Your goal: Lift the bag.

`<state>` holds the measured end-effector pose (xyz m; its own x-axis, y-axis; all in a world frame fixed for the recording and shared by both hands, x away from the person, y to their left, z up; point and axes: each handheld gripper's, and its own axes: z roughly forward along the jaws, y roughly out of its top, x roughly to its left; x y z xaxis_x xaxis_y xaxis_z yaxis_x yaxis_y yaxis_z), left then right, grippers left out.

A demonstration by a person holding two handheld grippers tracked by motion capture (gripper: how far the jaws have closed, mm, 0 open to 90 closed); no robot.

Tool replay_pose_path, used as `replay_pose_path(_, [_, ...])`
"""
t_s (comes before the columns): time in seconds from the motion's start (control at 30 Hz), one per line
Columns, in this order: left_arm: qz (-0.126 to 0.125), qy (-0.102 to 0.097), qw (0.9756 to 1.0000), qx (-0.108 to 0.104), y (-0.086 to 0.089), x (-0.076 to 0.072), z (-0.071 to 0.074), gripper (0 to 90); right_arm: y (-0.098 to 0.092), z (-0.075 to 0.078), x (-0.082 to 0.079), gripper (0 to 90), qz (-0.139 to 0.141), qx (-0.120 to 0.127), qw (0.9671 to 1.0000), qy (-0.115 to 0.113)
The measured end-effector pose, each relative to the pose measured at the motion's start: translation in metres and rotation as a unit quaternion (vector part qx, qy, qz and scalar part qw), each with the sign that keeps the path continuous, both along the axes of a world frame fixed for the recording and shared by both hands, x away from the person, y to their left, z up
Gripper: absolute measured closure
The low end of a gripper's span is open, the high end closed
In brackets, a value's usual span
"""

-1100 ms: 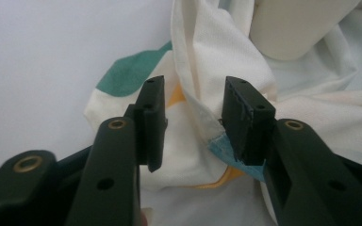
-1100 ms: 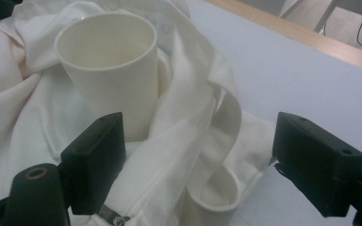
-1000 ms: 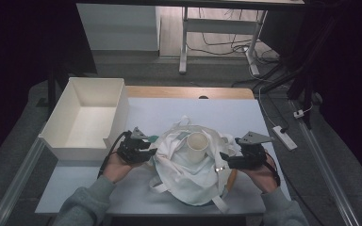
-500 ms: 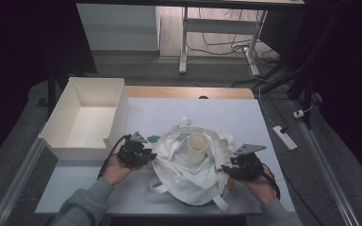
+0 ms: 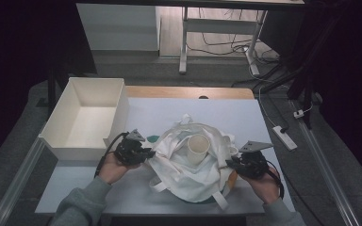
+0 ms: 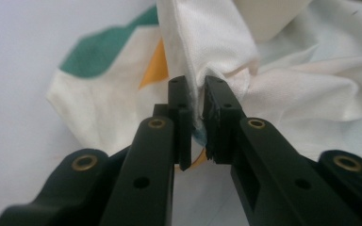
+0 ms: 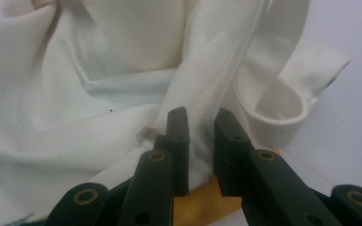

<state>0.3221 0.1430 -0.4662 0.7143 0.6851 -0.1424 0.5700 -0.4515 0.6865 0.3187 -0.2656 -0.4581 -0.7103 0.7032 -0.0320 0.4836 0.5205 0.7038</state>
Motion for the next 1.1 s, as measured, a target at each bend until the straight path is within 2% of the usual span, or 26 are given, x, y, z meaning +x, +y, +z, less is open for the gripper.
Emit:
replay_pose_path(0.07, [-0.001, -0.009, 0.9995, -0.029, 0.006, -0.002, 0.011, 82.1, -0.005, 0.008, -0.001, 85.3, -0.009, 0.013, 0.9998, -0.016])
replay_pose_path(0.23, [0.003, -0.033, 0.9983, -0.048, 0.014, -0.007, 0.028, 82.8, -0.015, 0.028, -0.006, 88.4, -0.024, 0.02, 0.9984, -0.048])
replay_pose_path(0.43, [0.01, -0.043, 0.9967, -0.068, 0.021, -0.007, 0.034, 83.5, -0.025, 0.038, -0.006, 89.1, -0.039, 0.03, 0.9965, -0.068])
replay_pose_path(0.7, [0.01, -0.049, 0.9962, -0.071, 0.025, -0.007, 0.037, 83.7, -0.026, 0.042, -0.004, 89.5, -0.038, 0.029, 0.996, -0.075])
replay_pose_path(0.9, [0.026, -0.072, 0.9926, -0.094, 0.039, -0.009, 0.051, 84.3, -0.039, 0.065, -0.008, 89.7, -0.053, 0.039, 0.9915, -0.112])
replay_pose_path(1.03, [0.03, -0.087, 0.9875, -0.128, 0.053, -0.012, 0.065, 84.6, -0.059, 0.09, -0.009, 89.8, -0.073, 0.059, 0.9859, -0.139])
replay_pose_path(1.1, [0.023, -0.092, 0.9848, -0.146, 0.057, -0.011, 0.073, 84.6, -0.066, 0.102, -0.009, 89.9, -0.071, 0.071, 0.9842, -0.146])
